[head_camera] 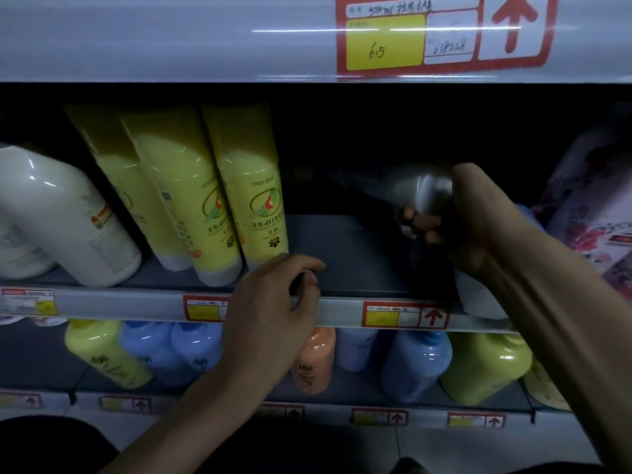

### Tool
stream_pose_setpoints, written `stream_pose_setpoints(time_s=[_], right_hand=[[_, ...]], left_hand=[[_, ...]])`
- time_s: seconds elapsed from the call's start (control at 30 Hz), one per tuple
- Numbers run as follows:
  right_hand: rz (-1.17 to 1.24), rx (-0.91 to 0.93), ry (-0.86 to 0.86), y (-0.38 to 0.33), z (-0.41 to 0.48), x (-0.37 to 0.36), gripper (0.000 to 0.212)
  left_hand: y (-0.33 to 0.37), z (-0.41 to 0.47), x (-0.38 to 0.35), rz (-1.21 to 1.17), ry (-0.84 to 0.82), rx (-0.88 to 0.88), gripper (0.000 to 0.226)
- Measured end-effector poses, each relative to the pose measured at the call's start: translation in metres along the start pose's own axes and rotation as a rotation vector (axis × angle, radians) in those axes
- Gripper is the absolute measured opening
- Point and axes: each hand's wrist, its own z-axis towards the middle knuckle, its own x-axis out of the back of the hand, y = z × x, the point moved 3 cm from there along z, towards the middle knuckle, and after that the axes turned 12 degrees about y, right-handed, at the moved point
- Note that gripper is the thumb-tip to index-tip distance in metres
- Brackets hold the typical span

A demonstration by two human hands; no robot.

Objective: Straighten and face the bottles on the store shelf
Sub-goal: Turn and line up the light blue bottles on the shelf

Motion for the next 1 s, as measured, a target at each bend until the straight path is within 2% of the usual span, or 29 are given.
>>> stream_pose_setpoints(time_s=[0.13, 0.23, 0.5, 0.6, 0.8, 1.0], right_hand=[[-0.025, -0.011, 0.007, 0.0, 0.017, -0.008, 0.032], [-0.035, -0.071, 0.037, -0.004, 0.027, -0.024, 0.036], [-0.105, -0.084, 0.017, -0.003, 0.034, -0.035, 0.034], [-0.143, -0.012, 0.005, -0.002, 0.021, -0.024, 0.032], [-0.176, 0.011, 0.108, 0.004, -0.025, -0.002, 0.031], [-0.129, 0.013, 0.164, 0.006, -0.025, -0.004, 0.026]], left_hand=[[0.005, 0.0, -0.002, -0.006, 0.001, 0.01, 0.021], [0.007, 0.0, -0.003, 0.003, 0.007, 0.006, 0.021], [0.0, -0.002, -0.001, -0.019, 0.0, 0.021, 0.021], [0.001, 0.0, -0.002, -0.019, -0.002, 0.016, 0.021], [0.001, 0.001, -0.005, 0.008, -0.024, 0.006, 0.02], [0.0, 0.001, -0.008, 0.014, -0.003, 0.009, 0.022]])
